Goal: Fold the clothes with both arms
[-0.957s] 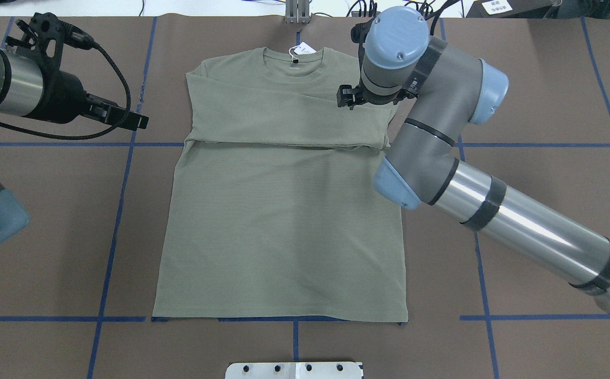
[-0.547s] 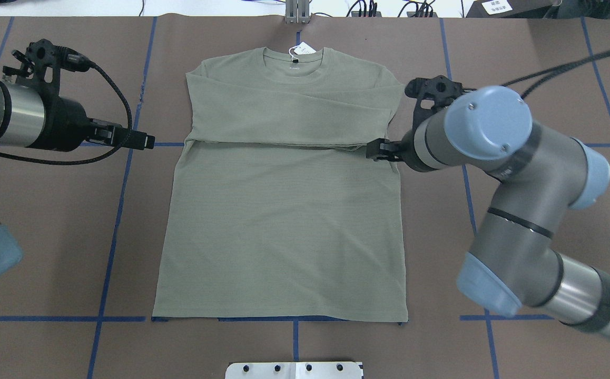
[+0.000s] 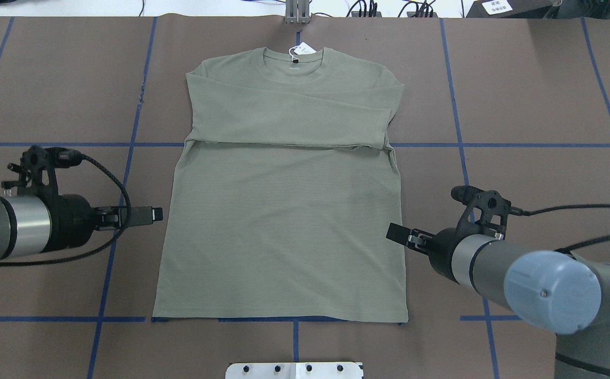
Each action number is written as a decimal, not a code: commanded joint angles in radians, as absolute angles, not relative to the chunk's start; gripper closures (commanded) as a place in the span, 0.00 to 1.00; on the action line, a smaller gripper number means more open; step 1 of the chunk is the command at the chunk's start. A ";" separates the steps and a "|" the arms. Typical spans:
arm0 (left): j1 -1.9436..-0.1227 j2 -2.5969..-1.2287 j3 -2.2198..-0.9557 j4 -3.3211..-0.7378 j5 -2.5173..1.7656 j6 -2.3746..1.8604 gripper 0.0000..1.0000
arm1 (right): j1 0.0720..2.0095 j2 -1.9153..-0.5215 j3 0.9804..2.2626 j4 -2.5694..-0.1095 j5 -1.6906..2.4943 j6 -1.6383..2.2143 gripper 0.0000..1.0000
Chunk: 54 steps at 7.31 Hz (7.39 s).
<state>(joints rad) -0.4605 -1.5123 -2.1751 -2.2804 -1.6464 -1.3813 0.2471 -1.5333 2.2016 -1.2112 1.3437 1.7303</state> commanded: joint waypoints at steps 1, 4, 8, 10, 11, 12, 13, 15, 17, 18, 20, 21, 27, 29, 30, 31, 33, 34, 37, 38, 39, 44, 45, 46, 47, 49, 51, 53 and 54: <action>-0.224 -1.425 -2.162 -2.407 -1.377 -1.704 0.11 | 0.129 -1.589 2.209 -1.146 1.176 1.934 0.10; -0.127 -1.430 -2.045 -2.405 -1.281 -1.807 0.21 | 0.123 -1.589 2.201 -1.146 1.164 1.933 0.06; -0.086 -1.453 -2.004 -2.404 -1.281 -1.805 0.21 | 0.110 -1.591 2.189 -1.147 1.148 1.925 0.05; -0.086 -1.489 -1.980 -2.402 -1.282 -1.804 0.21 | 0.110 -1.588 2.187 -1.147 1.146 1.925 0.05; -0.086 -1.489 -1.980 -2.401 -1.282 -1.804 0.21 | 0.110 -1.588 2.187 -1.147 1.146 1.927 0.05; -0.078 -1.489 -1.979 -2.401 -1.282 -1.802 0.21 | 0.110 -1.586 2.187 -1.147 1.146 1.925 0.05; -0.071 -1.489 -1.974 -2.401 -1.282 -1.802 0.21 | 0.110 -1.586 2.187 -1.147 1.146 1.925 0.05; -0.067 -1.482 -1.974 -2.401 -1.284 -1.774 0.21 | 0.110 -1.586 2.187 -1.147 1.146 1.925 0.05; -0.066 -1.480 -1.974 -2.401 -1.289 -1.767 0.21 | 0.109 -1.585 2.187 -1.147 1.146 1.927 0.04; -0.066 -1.480 -1.974 -2.401 -1.289 -1.766 0.21 | 0.109 -1.585 2.187 -1.147 1.146 1.927 0.04; -0.064 -1.480 -1.974 -2.401 -1.289 -1.767 0.25 | 0.109 -1.585 2.187 -1.147 1.146 1.927 0.04; -0.060 -1.482 -1.974 -2.401 -1.287 -1.767 0.32 | 0.109 -1.583 2.187 -1.147 1.146 1.927 0.04; -0.061 -1.480 -1.974 -2.404 -1.281 -1.767 1.00 | 0.107 -1.582 2.174 -1.146 1.144 1.927 0.02; -0.064 -1.480 -1.988 -2.404 -1.278 -1.767 1.00 | 0.089 -1.565 2.168 -1.158 1.144 1.942 0.02; -0.064 -1.489 -1.988 -2.407 -1.279 -1.769 1.00 | 0.074 -1.557 2.155 -1.161 1.143 2.042 0.07; -0.066 -1.491 -2.003 -2.408 -1.281 -1.770 1.00 | 0.061 -1.537 2.154 -1.196 1.120 2.139 0.11; -0.069 -1.490 -2.075 -2.408 -1.281 -1.781 1.00 | -0.004 -1.504 2.149 -1.325 1.065 2.218 0.11; -0.071 -1.489 -2.109 -2.408 -1.279 -1.782 1.00 | -0.020 -1.500 2.084 -1.336 1.034 2.221 0.11; -0.069 -1.493 -2.109 -2.408 -1.281 -1.782 1.00 | -0.073 -1.500 2.068 -1.338 0.977 2.221 0.12; -0.069 -1.493 -2.106 -2.408 -1.282 -1.782 1.00 | -0.084 -1.500 2.066 -1.339 0.973 2.221 0.17; -0.069 -1.493 -2.105 -2.408 -1.282 -1.782 1.00 | -0.095 -1.500 2.066 -1.339 0.973 2.221 0.18; -0.069 -1.493 -2.100 -2.410 -1.282 -1.783 1.00 | -0.120 -1.502 2.066 -1.360 0.968 2.221 0.19; -0.069 -1.493 -2.100 -2.410 -1.282 -1.782 1.00 | -0.120 -1.500 2.066 -1.365 0.968 2.221 0.25; -0.069 -1.493 -2.102 -2.410 -1.282 -1.784 1.00 | -0.120 -1.500 2.065 -1.365 0.963 2.221 0.35; -0.069 -1.493 -2.102 -2.410 -1.282 -1.784 1.00 | -0.121 -1.500 2.060 -1.367 0.960 2.221 0.35; -0.069 -1.493 -2.103 -2.410 -1.282 -1.782 1.00 | -0.126 -1.500 2.059 -1.368 0.960 2.221 0.37; -0.069 -1.493 -2.105 -2.410 -1.282 -1.784 1.00 | -0.126 -1.499 2.060 -1.368 0.962 2.220 1.00; -0.069 -1.493 -2.108 -2.411 -1.284 -1.782 1.00 | -0.120 -1.500 2.069 -1.376 0.968 2.204 1.00; -0.069 -1.493 -2.114 -2.410 -1.288 -1.782 1.00 | -0.108 -1.500 2.141 -1.450 0.985 2.188 1.00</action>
<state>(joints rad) -0.0690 -1.4925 -2.1085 -2.4109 -1.2849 -1.7827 -0.1187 -1.4996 2.0837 -1.3912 0.9702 2.2055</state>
